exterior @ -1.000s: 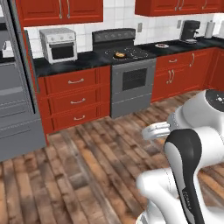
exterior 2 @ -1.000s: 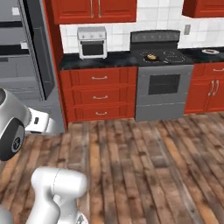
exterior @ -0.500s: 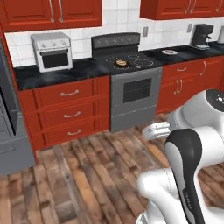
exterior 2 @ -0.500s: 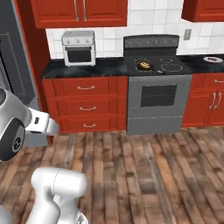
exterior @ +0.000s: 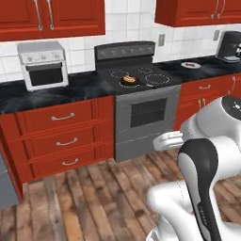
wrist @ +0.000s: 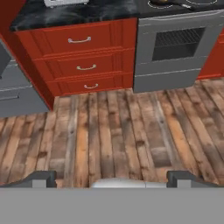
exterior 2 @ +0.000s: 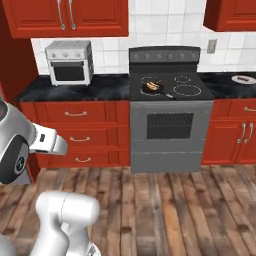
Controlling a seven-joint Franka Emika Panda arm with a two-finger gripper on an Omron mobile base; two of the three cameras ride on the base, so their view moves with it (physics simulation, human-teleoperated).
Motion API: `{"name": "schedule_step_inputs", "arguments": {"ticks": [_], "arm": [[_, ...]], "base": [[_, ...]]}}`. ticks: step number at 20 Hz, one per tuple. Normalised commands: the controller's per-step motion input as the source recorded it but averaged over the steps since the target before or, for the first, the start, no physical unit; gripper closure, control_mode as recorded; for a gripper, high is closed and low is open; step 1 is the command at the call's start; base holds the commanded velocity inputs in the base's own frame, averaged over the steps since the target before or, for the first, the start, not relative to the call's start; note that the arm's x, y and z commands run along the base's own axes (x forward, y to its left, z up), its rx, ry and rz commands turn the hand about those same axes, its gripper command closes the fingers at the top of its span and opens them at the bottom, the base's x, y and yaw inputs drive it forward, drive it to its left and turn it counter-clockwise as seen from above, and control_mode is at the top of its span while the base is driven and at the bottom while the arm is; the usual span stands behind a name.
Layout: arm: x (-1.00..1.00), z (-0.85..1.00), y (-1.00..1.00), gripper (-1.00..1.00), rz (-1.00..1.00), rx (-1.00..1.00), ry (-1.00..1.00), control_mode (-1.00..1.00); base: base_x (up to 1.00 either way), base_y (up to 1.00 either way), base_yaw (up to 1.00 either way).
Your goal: Place the cold items (apple and banana) from the fridge in one tupperware on the dining counter. Place the warm items (hot dog and kebab skewer) in the stove area in another tupperware.
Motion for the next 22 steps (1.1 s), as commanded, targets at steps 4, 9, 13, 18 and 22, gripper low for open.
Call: {"name": "schedule_step_inputs", "arguments": {"ticks": [4,9,13,18,22], "arm": [[0.00,0.00,0.00,-1.00,0.00,0.00,0.00,1.00],[0.00,0.00,0.00,-1.00,0.00,0.00,0.00,1.00],[0.00,0.00,0.00,-1.00,0.00,0.00,0.00,1.00],[0.00,0.00,0.00,-1.00,0.00,0.00,0.00,1.00],[0.00,0.00,0.00,-1.00,0.00,0.00,0.00,1.00]], "base": [[1.00,-0.58,0.16],[1.00,-0.59,0.17],[1.00,-0.59,0.16],[1.00,-0.59,0.18],[1.00,-0.55,0.20]]}}
